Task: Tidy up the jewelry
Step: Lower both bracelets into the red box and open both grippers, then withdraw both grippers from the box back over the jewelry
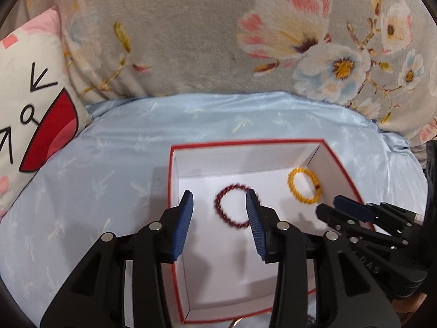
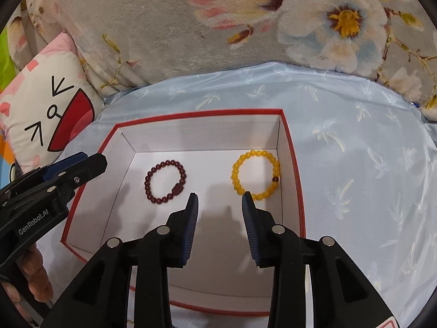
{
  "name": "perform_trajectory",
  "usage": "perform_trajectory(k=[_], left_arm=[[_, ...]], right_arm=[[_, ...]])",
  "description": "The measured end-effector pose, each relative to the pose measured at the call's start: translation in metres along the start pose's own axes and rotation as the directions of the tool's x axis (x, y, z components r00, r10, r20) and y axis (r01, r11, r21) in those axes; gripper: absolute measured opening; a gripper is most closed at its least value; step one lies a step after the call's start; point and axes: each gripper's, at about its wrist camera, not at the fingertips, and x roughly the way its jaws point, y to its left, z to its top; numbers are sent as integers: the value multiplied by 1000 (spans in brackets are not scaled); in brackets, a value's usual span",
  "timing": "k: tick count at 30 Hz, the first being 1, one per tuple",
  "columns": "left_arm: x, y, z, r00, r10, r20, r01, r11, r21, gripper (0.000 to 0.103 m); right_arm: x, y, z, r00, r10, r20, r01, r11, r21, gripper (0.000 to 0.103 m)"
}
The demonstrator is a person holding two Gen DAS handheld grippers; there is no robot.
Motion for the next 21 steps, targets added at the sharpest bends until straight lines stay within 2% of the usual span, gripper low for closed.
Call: perform_trajectory(k=[5, 11, 20, 21], left_arm=[[-1, 5, -27, 999, 21, -25, -21, 1000, -3, 38], [-10, -8, -42, 997, 75, 8, -75, 996, 56, 41], [-17, -19, -52, 998, 66, 2, -66, 996, 65, 46], [-17, -20, -52, 998, 63, -4, -63, 996, 63, 46]], right_arm=[[-10, -5, -22, 1000, -8, -5, 8, 1000, 25, 33], [-23, -5, -39, 999, -41, 3, 41, 999, 11, 29], [-37, -5, -53, 999, -41, 2, 41, 999, 32, 29], [-39, -6, -53, 999, -42, 2, 42, 998, 43, 33]])
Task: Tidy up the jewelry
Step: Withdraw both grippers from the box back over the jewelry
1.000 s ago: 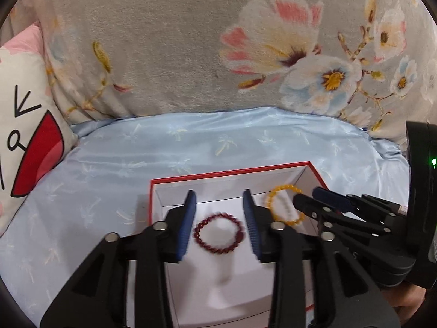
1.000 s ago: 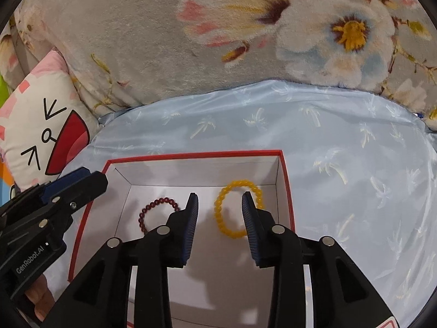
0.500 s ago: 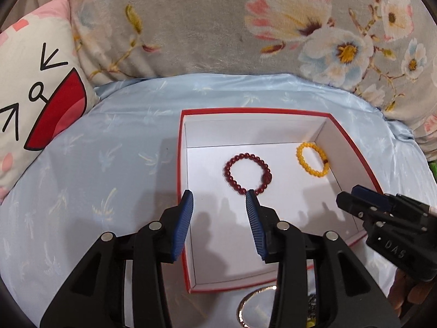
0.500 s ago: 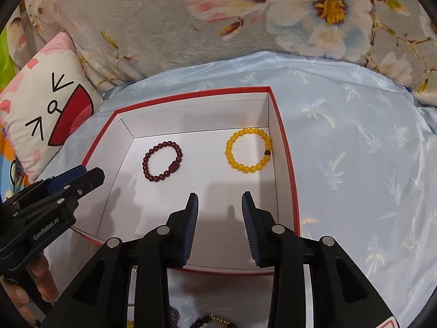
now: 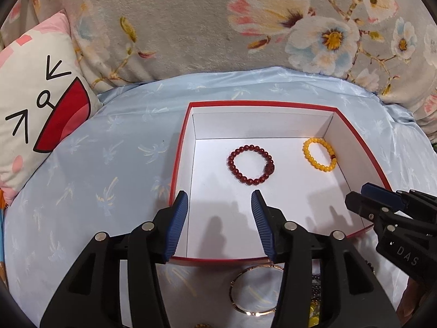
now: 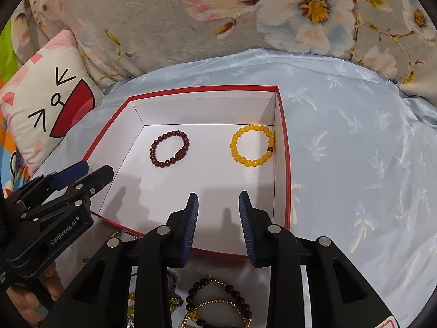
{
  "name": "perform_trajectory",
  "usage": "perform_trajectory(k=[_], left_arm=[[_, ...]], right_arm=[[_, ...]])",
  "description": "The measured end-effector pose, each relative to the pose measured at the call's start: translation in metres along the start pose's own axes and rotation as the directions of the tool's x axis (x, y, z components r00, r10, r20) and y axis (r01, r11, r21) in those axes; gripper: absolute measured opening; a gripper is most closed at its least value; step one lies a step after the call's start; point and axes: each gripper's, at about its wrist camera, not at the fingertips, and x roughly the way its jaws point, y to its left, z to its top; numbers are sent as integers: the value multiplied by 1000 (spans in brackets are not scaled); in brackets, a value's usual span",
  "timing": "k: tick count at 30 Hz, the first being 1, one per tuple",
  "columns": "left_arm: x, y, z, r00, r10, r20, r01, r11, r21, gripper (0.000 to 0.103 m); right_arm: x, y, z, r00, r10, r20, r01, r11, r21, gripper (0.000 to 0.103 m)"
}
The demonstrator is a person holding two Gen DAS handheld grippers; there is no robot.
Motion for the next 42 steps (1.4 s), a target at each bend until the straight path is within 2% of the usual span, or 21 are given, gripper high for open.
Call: perform_trajectory(k=[5, 6, 8, 12, 16, 22, 32, 42], left_arm=[[-9, 1, -1, 1000, -22, -16, 22, 999, -35, 47], [-13, 0, -1, 1000, -22, -12, 21, 999, -34, 48], [-23, -2, -2, 1000, -16, 1, 16, 999, -28, 56], [-42, -8, -6, 1000, -14, 16, 15, 1000, -10, 57], [-58, -12, -17, 1000, -17, 14, 18, 1000, -9, 59], [-75, -7, -40, 1000, -12, -2, 12, 999, -32, 66], [-85, 21, -91, 998, 15, -68, -22, 995, -96, 68], [-85, 42, -126, 993, 18, -115, -35, 989, -141, 68]], right_arm=[[-26, -5, -3, 999, 13, 37, -14, 1000, 28, 33], [-31, -6, -5, 999, 15, 42, -16, 999, 29, 33], [-42, -7, -12, 999, 15, 49, -17, 999, 36, 35], [-57, -4, -29, 999, 7, 51, -9, 999, 34, 37], [-70, -2, -46, 999, 2, 47, -3, 1000, 28, 38], [-89, -2, -75, 999, -14, 42, 13, 1000, 20, 46], [-92, -17, -123, 999, -28, -30, 30, 997, 68, 48], [-87, -13, -144, 998, -21, -60, 25, 997, 69, 48]])
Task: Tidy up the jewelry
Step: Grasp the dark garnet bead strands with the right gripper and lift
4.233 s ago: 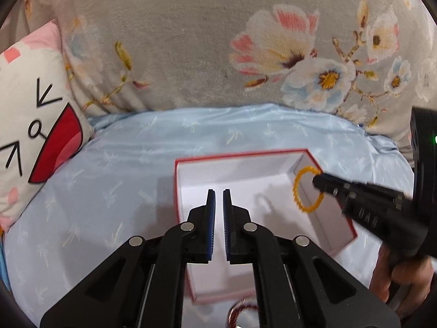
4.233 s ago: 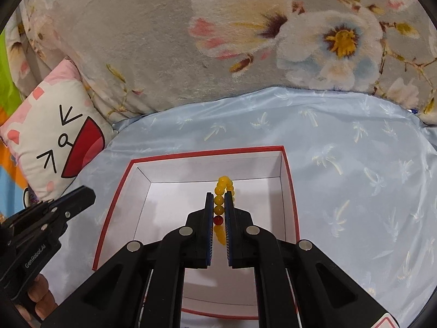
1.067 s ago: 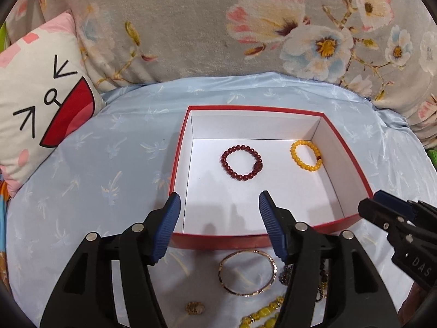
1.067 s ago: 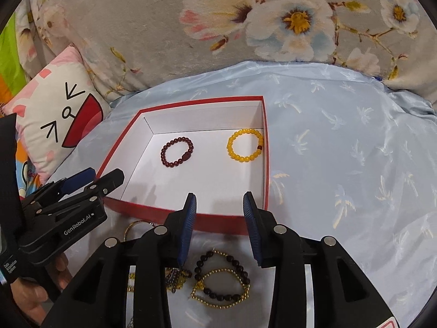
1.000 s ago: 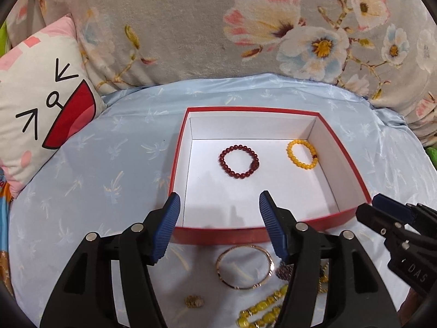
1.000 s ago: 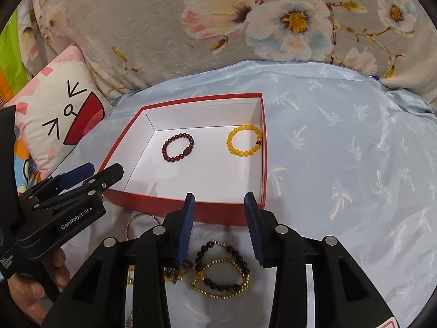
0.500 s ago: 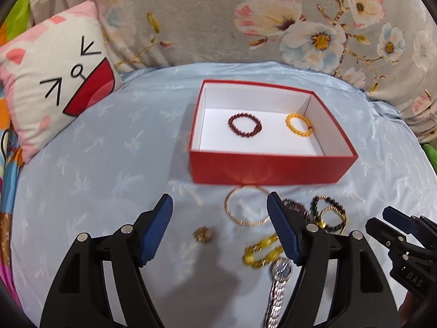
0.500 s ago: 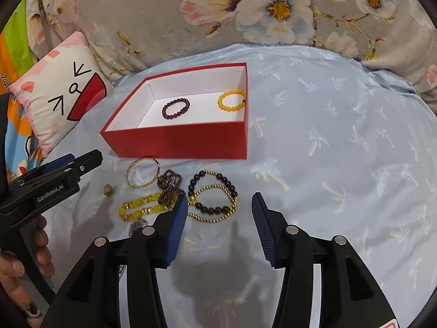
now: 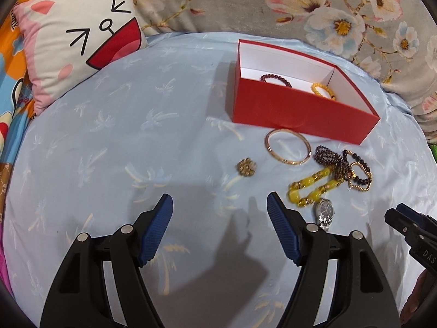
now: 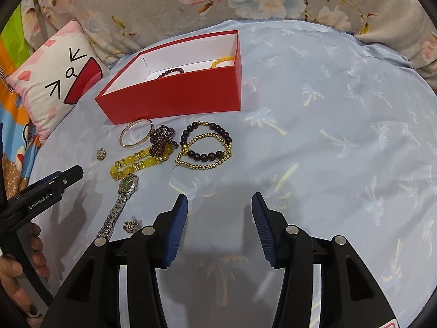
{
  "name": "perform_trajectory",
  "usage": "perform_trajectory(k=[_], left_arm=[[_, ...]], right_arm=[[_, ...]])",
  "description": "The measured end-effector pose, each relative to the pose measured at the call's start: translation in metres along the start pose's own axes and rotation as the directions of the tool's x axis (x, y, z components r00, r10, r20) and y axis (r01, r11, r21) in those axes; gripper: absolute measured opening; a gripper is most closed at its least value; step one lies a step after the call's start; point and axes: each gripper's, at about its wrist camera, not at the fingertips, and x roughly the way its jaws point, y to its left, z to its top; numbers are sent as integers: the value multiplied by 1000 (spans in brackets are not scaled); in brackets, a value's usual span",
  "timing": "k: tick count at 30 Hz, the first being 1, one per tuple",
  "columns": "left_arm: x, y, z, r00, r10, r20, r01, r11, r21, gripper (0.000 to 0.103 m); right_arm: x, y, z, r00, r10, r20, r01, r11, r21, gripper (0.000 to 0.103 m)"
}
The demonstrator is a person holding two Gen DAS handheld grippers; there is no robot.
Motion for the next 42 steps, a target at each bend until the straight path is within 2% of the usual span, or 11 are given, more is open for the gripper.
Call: perform_trajectory(k=[11, 28, 31, 33, 35, 39, 42], left_arm=[[8, 1, 6, 1000, -14, -7, 14, 1000, -20, 68], [28, 3, 15, 1000, -22, -21, 21, 999, -24, 68], [30, 5, 14, 999, -26, -25, 26, 999, -29, 68], [31, 5, 14, 999, -27, -22, 27, 999, -27, 68], [31, 5, 15, 999, -29, -21, 28, 999, -26, 68], [32, 4, 15, 999, -26, -19, 26, 999, -27, 68], [32, 4, 15, 999, -31, -20, 31, 999, -27, 68]], right_arm=[[7, 21, 8, 999, 52, -3, -52, 998, -27, 48], [52, 55, 58, 996, 92, -4, -92, 993, -79, 46], [64, 58, 64, 996, 87, -19, -88, 992, -88, 38], [70, 58, 65, 996, 83, -35, -86, 992, -87, 26], [74, 57, 65, 994, 96, -47, -100, 992, -82, 20], [69, 58, 63, 995, 92, -28, -95, 991, -92, 13], [58, 53, 62, 994, 106, -4, -106, 991, -82, 12]])
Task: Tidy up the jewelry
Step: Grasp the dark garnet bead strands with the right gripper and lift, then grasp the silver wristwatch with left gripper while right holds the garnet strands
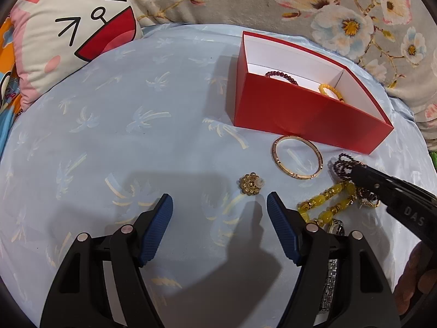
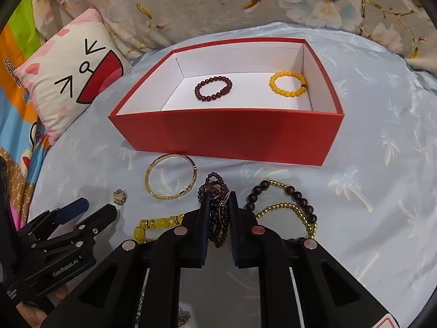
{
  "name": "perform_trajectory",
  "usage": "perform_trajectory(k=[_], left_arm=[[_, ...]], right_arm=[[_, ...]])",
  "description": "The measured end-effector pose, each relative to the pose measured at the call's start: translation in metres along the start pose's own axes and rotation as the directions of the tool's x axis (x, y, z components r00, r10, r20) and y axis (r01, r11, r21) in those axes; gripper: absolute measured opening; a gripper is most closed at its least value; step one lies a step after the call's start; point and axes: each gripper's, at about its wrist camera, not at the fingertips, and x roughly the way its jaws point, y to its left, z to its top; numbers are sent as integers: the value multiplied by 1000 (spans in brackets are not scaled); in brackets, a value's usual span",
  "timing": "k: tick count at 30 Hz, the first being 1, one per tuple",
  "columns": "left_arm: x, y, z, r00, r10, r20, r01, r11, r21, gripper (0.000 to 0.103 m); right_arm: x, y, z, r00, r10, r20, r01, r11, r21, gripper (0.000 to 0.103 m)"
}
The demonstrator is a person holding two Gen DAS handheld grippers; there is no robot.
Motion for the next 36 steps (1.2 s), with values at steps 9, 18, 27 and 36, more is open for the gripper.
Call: perform_trajectory(k=[9, 18, 27, 36], left_arm=[[-10, -14, -2, 1000, -30, 7, 29, 999, 22, 68], [-28, -54, -26, 995, -102, -16, 103, 989, 108, 68], [-20, -88, -43, 994, -98, -51, 105, 982, 154, 64], [-17, -89, -40, 996, -79, -29, 82, 985, 150, 39]], right_arm=[[-57, -28, -25, 998, -27, 59, 23, 998, 65, 12], [-77, -46, -57, 997, -66, 41, 61, 993, 97, 13], [-87, -41, -69, 998, -47, 44, 42, 994, 97, 13], [-88, -42, -73, 999, -37, 37, 32, 994, 104, 13]])
